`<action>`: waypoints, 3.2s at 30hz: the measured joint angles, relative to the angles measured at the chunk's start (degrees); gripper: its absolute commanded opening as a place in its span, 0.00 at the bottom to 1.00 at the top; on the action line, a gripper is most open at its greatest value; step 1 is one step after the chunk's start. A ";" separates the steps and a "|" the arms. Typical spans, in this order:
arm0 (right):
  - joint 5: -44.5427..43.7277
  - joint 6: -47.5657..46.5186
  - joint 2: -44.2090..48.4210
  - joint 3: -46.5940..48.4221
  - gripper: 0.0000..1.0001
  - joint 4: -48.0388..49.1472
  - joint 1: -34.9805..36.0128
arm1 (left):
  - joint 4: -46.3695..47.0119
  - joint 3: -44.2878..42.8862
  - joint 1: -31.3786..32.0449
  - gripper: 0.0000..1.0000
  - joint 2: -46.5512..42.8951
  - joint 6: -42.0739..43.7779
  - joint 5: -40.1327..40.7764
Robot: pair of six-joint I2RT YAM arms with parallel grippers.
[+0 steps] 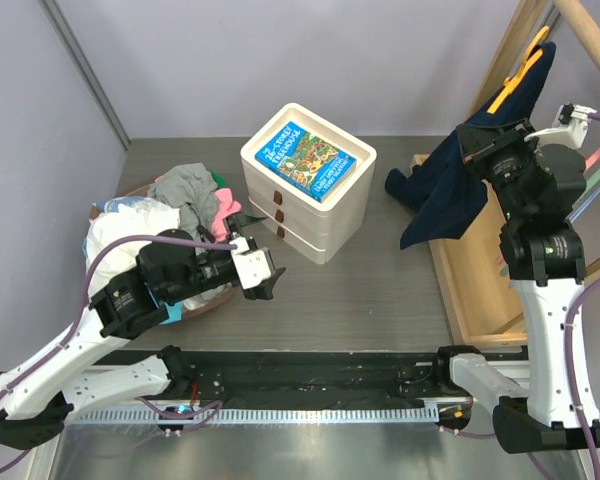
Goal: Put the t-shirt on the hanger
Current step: Place the hanger at the clothesline.
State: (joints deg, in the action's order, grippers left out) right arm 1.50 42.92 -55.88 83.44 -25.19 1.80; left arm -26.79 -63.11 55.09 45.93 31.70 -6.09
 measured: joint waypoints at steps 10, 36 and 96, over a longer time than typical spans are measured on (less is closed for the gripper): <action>-17.84 -11.61 -8.15 -3.89 0.01 11.10 4.87 | -0.07 0.35 -0.04 1.00 0.42 0.24 -0.24; -35.89 -19.19 -28.26 9.73 0.01 25.79 5.44 | -1.36 0.28 -0.04 1.00 2.05 1.95 -0.85; -18.25 10.80 -25.73 10.12 1.00 18.34 -0.79 | -4.79 -1.49 -0.90 1.00 2.69 -1.55 2.45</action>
State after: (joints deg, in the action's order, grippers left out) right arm -16.75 53.71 -81.60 93.56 -6.85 1.02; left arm -31.57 -64.60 54.19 48.62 30.15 -3.64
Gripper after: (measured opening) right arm 0.944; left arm 0.996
